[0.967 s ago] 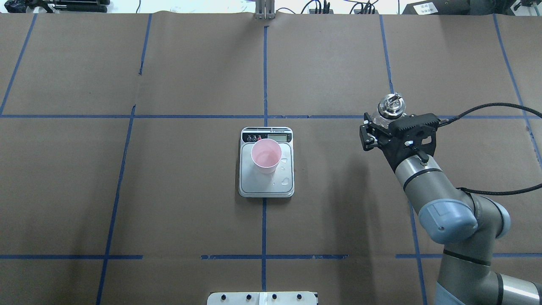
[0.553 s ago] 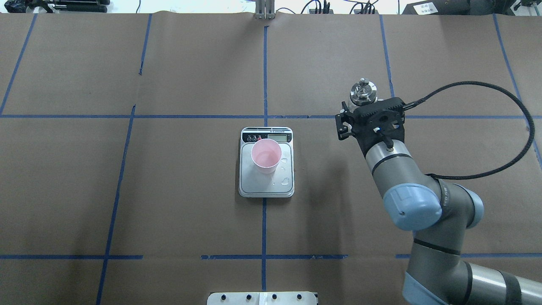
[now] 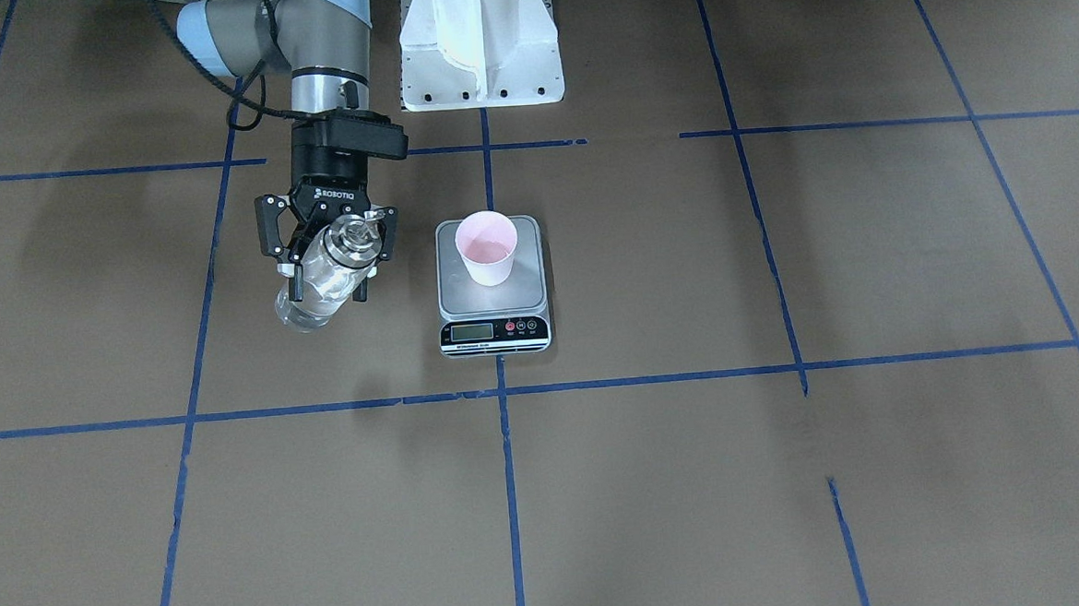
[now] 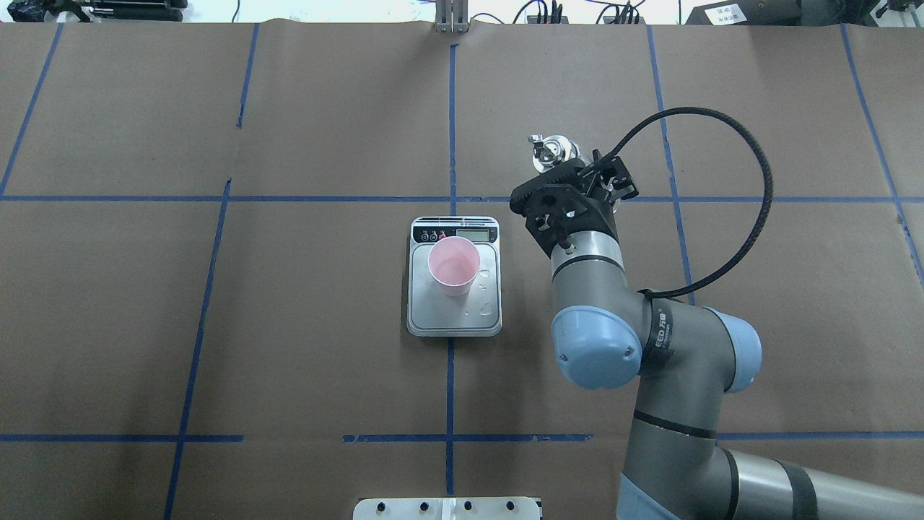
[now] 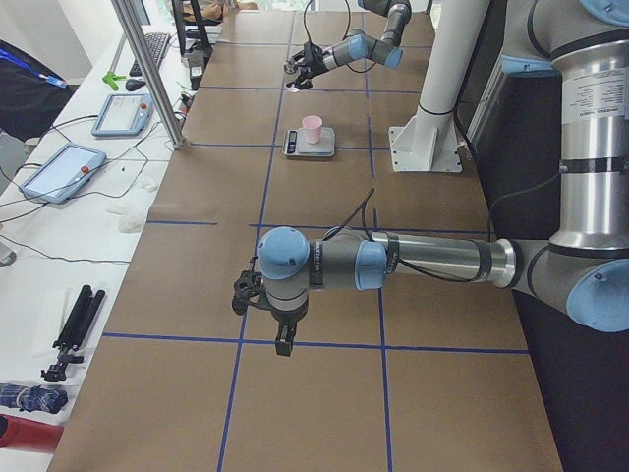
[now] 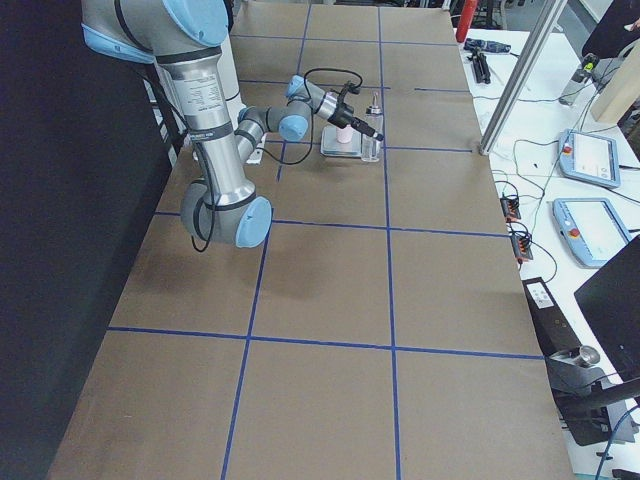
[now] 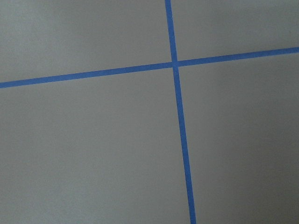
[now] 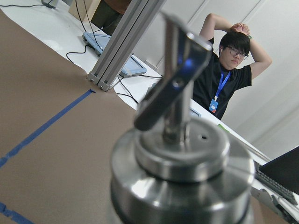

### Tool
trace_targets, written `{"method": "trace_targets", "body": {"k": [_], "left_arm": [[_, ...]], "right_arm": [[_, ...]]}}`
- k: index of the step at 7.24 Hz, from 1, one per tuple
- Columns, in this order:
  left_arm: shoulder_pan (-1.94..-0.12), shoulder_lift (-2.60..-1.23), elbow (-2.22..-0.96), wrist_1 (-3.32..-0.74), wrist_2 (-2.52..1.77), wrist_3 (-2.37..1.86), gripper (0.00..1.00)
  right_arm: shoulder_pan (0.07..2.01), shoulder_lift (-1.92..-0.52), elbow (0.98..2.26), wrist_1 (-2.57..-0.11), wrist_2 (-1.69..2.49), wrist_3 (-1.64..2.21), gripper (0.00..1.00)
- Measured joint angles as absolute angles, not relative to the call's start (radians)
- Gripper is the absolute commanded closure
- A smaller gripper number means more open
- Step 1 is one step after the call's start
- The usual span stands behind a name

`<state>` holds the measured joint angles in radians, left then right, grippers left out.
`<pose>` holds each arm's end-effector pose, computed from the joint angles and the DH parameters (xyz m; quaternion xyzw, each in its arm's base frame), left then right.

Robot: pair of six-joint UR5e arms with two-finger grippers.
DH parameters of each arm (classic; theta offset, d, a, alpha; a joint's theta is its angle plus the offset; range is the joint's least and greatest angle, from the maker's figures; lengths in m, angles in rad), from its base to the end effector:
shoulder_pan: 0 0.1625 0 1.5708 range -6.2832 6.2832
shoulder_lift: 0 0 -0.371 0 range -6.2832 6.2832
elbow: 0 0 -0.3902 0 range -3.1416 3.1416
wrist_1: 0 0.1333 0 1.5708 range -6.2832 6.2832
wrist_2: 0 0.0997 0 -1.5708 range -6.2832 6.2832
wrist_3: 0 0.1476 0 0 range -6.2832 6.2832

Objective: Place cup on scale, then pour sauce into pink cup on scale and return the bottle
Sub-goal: 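Tilt the bottle spout down over the pink cup with the right gripper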

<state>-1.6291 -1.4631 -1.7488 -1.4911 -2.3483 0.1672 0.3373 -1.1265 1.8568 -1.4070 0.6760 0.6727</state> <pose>-0.0558 -0.4456 0.6101 0.0383 0.3771 0.0486 0.9241 -0.4694 -0.4279 0.2173 0.5438 -0.0918 -0.0453 0.8330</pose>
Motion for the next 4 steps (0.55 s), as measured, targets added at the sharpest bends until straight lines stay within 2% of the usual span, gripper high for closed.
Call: {"method": "trace_targets", "body": {"k": [4], "left_arm": [[-1.629,-1.463,-1.749,-1.490,-2.349,0.167,0.00]], "right_arm": [[0.252,-1.114,1.778,-1.510,0.384,0.319,1.00]]}}
